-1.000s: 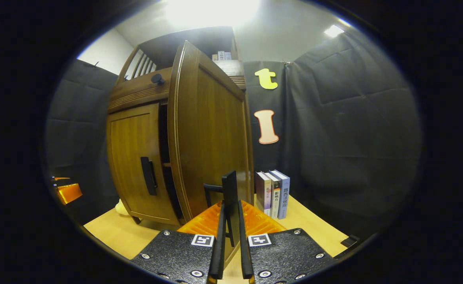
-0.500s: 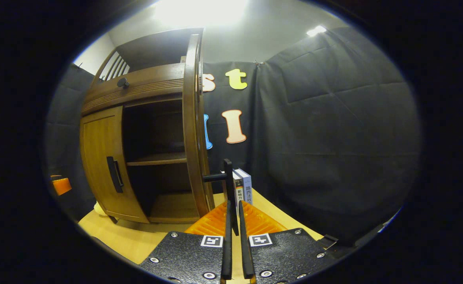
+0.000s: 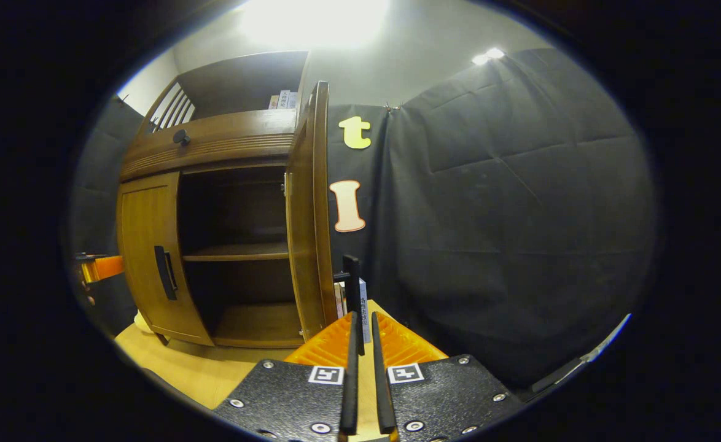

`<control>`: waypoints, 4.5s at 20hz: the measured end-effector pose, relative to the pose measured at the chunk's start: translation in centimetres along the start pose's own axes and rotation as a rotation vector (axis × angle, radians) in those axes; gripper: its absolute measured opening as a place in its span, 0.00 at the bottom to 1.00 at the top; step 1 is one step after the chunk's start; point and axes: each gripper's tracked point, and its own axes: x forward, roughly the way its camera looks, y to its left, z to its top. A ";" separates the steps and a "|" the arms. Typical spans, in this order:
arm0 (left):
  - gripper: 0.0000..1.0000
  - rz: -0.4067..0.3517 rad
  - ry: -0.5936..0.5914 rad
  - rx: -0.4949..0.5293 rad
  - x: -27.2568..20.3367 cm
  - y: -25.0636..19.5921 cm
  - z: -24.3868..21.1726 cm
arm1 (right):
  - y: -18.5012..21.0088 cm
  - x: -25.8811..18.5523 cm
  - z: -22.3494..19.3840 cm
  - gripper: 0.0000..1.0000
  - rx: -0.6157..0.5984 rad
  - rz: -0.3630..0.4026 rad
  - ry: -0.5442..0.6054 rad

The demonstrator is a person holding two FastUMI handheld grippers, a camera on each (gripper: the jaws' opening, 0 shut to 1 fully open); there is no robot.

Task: Open the right door of the double-door shoe cabinet with the right hand, and open the left door with the left hand.

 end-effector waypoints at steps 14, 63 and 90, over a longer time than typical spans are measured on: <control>0.87 0.054 0.035 -0.004 0.5 1.0 -0.9 | 0.6 -2.1 -1.2 0.94 -0.030 0.012 0.017; 0.14 0.007 0.104 -0.022 -0.6 1.0 2.7 | 11.8 -5.0 -1.9 0.95 0.006 0.223 0.022; 0.13 0.206 0.110 -0.048 -1.1 3.4 0.9 | 18.3 -6.4 -2.5 0.95 0.011 0.364 0.038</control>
